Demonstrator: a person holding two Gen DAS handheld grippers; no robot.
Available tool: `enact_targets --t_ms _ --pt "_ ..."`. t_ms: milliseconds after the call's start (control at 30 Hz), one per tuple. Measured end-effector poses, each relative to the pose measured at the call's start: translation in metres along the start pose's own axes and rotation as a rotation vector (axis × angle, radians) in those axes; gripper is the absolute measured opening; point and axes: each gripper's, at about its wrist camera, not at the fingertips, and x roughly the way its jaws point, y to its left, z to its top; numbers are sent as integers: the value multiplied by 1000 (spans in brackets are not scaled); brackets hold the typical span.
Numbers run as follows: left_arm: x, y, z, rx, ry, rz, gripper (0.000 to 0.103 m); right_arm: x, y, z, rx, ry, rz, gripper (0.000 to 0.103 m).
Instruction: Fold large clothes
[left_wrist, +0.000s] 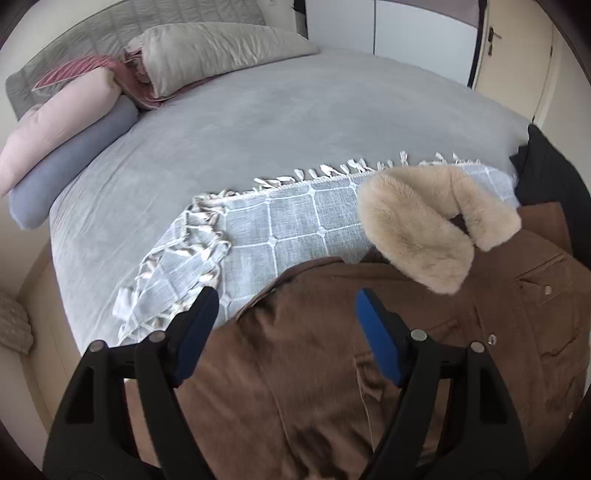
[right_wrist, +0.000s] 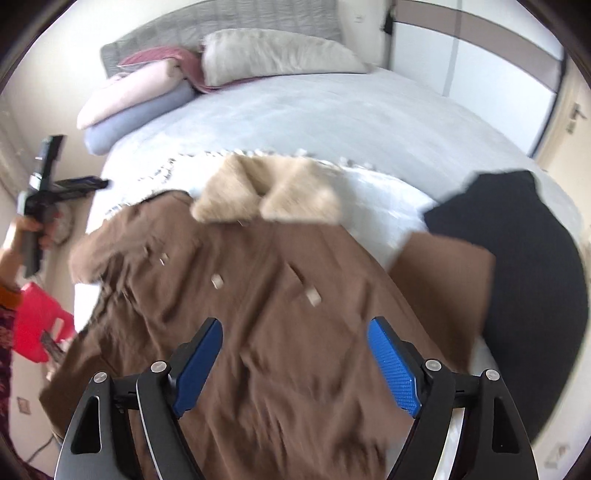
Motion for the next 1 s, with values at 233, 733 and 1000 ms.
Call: enact_targets --t_ms 233,733,1000 --pt "115 -6 18 22 143 -216 77 121 -65 79 81 72 9 82" --pt "113 -38 -35 36 205 -362 25 238 -57 75 147 99 215 22" --pt "24 -39 -20 -106 -214 -145 14 143 -6 67 58 -334 -24 15"
